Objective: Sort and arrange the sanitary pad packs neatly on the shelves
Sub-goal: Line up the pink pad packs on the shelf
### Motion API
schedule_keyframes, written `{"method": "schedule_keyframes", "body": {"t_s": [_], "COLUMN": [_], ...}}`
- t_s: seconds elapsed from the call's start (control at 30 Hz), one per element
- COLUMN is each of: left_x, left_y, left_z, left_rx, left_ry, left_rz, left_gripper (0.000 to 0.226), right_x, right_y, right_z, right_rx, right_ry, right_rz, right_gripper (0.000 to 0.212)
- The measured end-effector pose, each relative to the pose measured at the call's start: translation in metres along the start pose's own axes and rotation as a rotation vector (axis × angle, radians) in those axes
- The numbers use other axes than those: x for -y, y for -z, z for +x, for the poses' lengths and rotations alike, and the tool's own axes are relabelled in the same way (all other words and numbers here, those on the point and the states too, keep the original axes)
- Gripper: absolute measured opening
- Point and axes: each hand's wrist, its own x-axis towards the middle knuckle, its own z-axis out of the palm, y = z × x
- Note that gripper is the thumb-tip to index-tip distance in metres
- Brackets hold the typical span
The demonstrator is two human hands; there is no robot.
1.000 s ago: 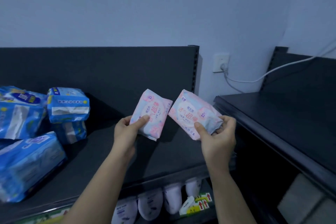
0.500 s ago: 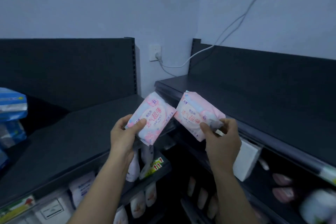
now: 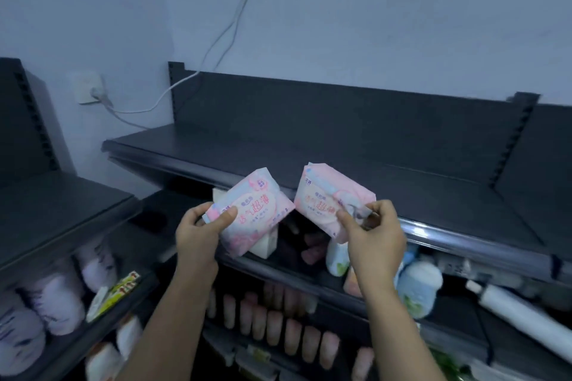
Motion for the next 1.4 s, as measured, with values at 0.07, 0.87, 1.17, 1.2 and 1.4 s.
{"method": "schedule_keyframes", "body": {"t_s": [0.07, 0.87, 1.17, 1.2, 1.4], "left_x": [0.014, 0.148, 0.190, 0.195, 0.225], "left_y": [-0.030, -0.330, -0.449, -0.464, -0.557], "left_z": [-0.023, -0.295, -0.350, -0.356, -0.389], "left_rx": [0.061, 0.740, 0.943, 0.960, 1.021], "left_ry": [0.039, 0.325, 0.322, 0.328, 0.359], "left_rz": [0.013, -0.011, 0.049, 0.046, 0.033], "left_gripper": [0.031, 0.032, 0.036, 0.034, 0.035], "right_x": [-0.012, -0.126, -0.162, -0.168, -0.210], "right_y": [0.042, 0.458, 0.552, 0.562, 0.624], "right_z": [0.010, 0.054, 0.095, 0.103, 0.165], "right_rx": [-0.035, -0.475, -0.609, -0.622, -0.678], "right_ry": [-0.011, -0.171, -0.148, -0.144, -0.179], "right_rz": [-0.032, -0.333, -0.398, -0.406, -0.424], "right_gripper": [0.034, 0.034, 0.033, 0.034, 0.034]}}
